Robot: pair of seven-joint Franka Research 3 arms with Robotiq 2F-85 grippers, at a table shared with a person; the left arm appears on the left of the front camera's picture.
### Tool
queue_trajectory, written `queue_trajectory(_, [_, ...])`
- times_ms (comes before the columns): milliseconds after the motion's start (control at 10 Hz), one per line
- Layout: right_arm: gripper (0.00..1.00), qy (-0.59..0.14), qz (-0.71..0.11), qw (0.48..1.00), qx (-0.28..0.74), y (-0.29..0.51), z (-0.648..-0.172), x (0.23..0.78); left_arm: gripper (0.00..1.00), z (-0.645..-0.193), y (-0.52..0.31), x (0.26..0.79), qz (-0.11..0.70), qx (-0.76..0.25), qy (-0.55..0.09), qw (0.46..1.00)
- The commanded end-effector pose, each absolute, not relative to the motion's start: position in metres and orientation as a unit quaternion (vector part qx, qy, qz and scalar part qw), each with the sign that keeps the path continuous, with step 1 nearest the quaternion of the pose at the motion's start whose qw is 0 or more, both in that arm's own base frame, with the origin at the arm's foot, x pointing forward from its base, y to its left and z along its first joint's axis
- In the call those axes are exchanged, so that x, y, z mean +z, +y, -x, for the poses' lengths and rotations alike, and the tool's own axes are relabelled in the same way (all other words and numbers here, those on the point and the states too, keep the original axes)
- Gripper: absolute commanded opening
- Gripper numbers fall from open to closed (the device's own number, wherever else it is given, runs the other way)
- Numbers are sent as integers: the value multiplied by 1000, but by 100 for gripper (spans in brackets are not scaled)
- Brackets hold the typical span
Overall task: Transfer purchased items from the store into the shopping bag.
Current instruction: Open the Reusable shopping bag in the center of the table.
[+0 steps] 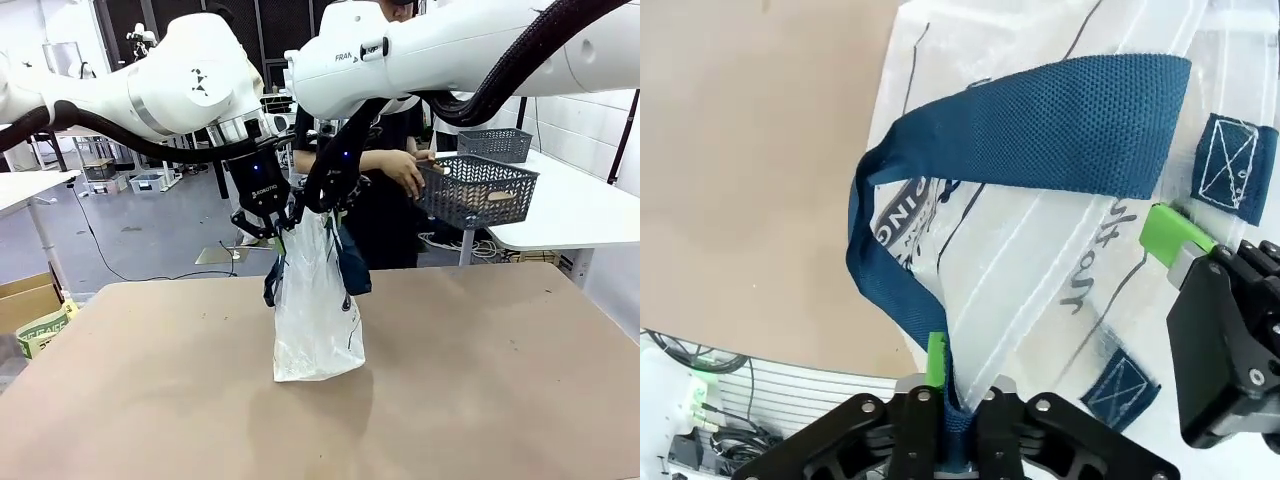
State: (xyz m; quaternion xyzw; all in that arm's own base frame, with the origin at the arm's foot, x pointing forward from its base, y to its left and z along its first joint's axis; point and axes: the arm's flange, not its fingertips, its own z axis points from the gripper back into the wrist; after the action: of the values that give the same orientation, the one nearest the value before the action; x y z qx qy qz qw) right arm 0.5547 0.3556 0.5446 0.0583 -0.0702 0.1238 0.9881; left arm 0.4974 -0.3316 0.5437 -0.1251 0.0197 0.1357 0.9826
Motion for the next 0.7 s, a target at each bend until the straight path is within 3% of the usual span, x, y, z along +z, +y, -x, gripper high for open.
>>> queue_trajectory(0, [0,-57,-40,986,151,343,-544,542,0,-487,-315,543,113,150,5,982])
queue_trajectory(600, [0,-83,10,976,203,296,-531,548,0,-483,-283,526,69,136,-27,988])
